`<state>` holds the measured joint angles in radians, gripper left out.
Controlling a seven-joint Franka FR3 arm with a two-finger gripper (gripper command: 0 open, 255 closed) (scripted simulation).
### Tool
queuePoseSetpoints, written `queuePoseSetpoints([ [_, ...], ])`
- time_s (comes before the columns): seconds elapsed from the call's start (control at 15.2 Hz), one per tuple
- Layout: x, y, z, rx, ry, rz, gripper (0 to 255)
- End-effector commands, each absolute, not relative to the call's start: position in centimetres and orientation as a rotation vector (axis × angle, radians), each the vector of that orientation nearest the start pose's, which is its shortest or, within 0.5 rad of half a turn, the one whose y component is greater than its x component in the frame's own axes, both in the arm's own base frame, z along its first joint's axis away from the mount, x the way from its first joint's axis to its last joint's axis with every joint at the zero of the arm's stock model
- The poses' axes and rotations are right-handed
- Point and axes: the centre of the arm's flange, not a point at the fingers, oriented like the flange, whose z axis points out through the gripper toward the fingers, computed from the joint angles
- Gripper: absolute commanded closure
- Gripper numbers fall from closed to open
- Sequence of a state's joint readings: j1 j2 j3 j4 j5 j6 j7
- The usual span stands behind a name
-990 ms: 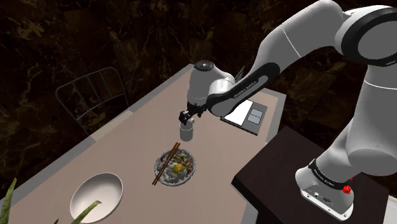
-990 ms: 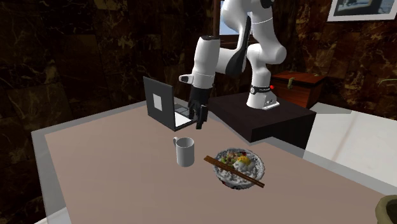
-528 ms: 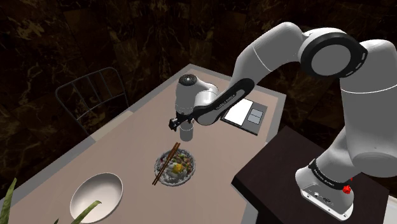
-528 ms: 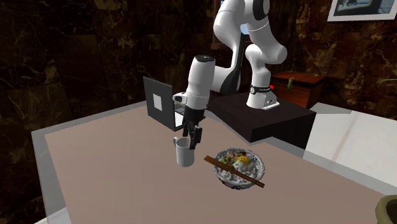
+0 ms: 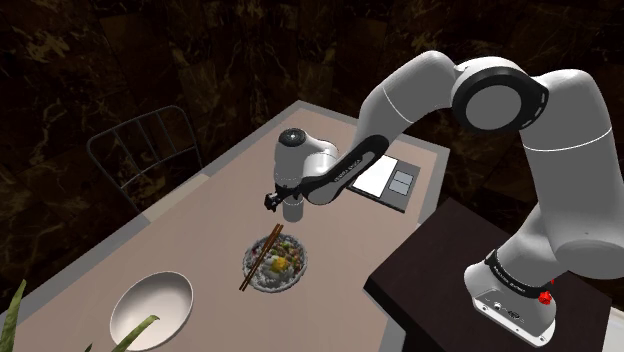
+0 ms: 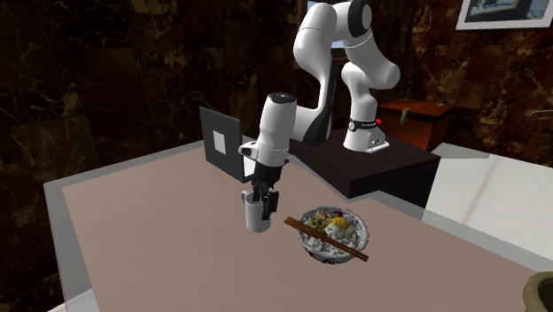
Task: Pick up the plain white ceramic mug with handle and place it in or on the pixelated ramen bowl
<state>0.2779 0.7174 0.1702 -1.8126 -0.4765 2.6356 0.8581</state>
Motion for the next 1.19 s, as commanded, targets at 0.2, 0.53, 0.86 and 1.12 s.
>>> queuePoseSetpoints([
  [0.2, 59.1, 28.8, 15.6, -3.163, 0.086, -0.304, 0],
  [0.53, 59.1, 28.8, 15.6, -3.163, 0.086, -0.304, 255],
  [0.86, 59.1, 28.8, 15.6, -3.163, 0.086, -0.304, 255],
  [1.12, 59.1, 28.8, 16.7, -3.163, 0.086, -0.304, 255],
])
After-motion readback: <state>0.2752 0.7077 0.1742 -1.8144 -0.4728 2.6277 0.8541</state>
